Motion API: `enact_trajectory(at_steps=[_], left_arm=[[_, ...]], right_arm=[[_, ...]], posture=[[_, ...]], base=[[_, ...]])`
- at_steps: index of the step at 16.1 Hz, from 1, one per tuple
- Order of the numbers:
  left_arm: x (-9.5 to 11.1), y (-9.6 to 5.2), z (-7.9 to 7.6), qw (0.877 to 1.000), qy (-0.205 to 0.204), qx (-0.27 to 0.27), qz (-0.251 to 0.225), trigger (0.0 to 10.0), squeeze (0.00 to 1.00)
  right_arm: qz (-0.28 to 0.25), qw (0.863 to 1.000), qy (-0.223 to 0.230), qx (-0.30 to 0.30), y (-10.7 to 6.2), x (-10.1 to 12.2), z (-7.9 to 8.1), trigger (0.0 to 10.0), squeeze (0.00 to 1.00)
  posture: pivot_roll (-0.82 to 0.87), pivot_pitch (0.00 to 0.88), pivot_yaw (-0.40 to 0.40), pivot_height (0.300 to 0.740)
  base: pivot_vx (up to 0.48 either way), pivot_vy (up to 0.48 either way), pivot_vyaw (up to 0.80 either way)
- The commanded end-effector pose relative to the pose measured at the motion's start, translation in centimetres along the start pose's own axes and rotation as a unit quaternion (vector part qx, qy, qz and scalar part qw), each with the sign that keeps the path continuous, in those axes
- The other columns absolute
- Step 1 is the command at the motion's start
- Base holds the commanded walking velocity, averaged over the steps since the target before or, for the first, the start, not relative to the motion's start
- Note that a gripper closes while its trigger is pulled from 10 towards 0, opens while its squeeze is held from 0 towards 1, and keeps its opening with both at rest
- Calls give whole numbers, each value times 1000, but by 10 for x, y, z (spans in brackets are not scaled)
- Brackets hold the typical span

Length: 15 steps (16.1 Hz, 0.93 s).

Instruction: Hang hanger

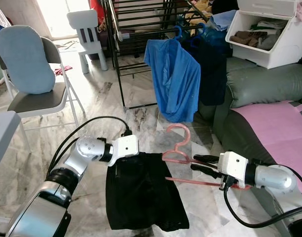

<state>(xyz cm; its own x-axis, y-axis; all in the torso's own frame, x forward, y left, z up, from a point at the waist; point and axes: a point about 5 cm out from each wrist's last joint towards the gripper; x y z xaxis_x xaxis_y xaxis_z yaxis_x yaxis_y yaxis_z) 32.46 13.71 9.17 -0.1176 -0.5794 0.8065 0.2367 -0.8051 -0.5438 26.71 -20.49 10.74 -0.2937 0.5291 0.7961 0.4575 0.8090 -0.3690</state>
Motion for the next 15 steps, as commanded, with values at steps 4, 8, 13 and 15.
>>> enact_trajectory(at_steps=[4,8,13,15], left_arm=[[-24,-25,6,991,-64,118,-3,0,0],[-46,-41,10,957,-170,235,-11,0,0],[-28,-52,24,912,-217,321,-132,0,0],[-7,-52,25,923,-190,283,-176,0,0]], right_arm=[[85,991,-87,-51,-15,-1,-39,10000,1000],[42,961,-94,-255,-22,21,-83,10000,1000],[20,893,-39,-448,-28,12,-89,10000,1000],[20,877,31,-480,-20,1,-81,10000,1000]], posture=[[-113,0,33,740],[-109,0,25,740],[-102,0,25,740],[-95,0,26,740]], base=[[0,0,0],[0,0,0],[0,0,0],[0,0,0]])
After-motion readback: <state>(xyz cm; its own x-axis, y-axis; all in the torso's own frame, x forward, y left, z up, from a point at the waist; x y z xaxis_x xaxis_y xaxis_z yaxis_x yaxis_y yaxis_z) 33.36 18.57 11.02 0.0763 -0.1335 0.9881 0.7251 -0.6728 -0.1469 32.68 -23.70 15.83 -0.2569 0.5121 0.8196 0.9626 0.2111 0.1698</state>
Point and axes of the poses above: a point about 5 cm out from each wrist's last joint towards the gripper, its own y axis pointing out of the wrist towards the gripper, its own x axis along the axis of the wrist's last joint, z = x × y, and after that the axes turned 3 degrees about -y, right-handed
